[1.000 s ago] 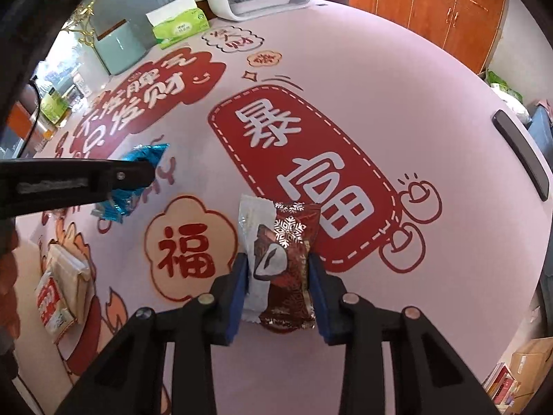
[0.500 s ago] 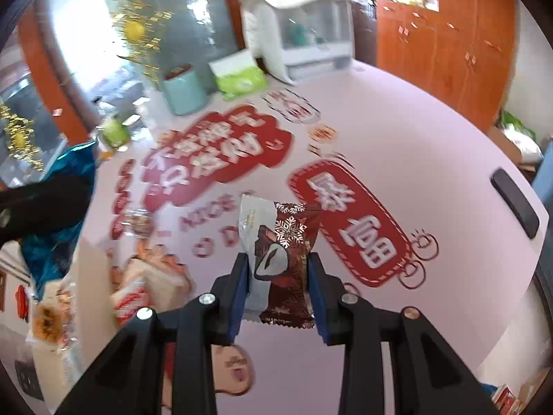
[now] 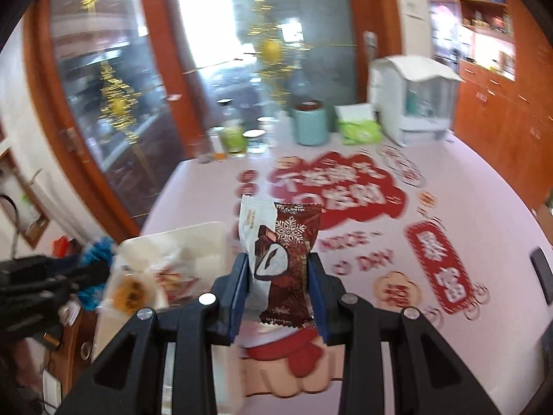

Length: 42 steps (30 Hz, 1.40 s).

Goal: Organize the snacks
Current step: 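Carry the blue biscuit and brown snack over the white tray, then drop both snacks into the tray by opening both tools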

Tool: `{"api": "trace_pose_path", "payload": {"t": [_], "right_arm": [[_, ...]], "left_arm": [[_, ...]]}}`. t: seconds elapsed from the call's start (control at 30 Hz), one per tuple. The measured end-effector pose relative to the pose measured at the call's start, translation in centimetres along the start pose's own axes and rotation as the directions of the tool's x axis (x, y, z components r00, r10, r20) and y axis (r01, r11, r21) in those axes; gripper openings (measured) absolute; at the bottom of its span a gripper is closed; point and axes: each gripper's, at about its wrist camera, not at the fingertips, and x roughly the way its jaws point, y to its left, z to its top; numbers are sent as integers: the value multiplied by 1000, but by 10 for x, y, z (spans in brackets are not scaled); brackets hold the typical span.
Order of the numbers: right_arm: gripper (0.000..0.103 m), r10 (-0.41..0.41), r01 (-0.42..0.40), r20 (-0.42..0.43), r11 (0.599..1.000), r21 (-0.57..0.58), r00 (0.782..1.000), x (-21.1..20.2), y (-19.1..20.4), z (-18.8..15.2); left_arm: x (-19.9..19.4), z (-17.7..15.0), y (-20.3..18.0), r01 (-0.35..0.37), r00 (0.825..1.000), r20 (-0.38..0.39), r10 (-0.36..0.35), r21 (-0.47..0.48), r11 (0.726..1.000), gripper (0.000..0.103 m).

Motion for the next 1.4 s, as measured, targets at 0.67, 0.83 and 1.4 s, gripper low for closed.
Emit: {"api": "trace_pose_path", "payload": {"t": [0.67, 0.83, 1.4], "right_arm": [[35, 161, -182, -117, 963, -200, 980, 13, 124, -11], [42, 151, -191, -178, 952, -239, 972, 22, 134, -21], [59, 112, -140, -184, 980, -145, 977, 27, 89, -22]], "left_arm": [[11, -55, 64, -15, 996, -92, 6, -103, 995, 29], [24, -70, 54, -23, 988, -156, 5, -113, 993, 87], [33, -57, 28, -45, 988, -153, 33, -77, 996, 87]]}}
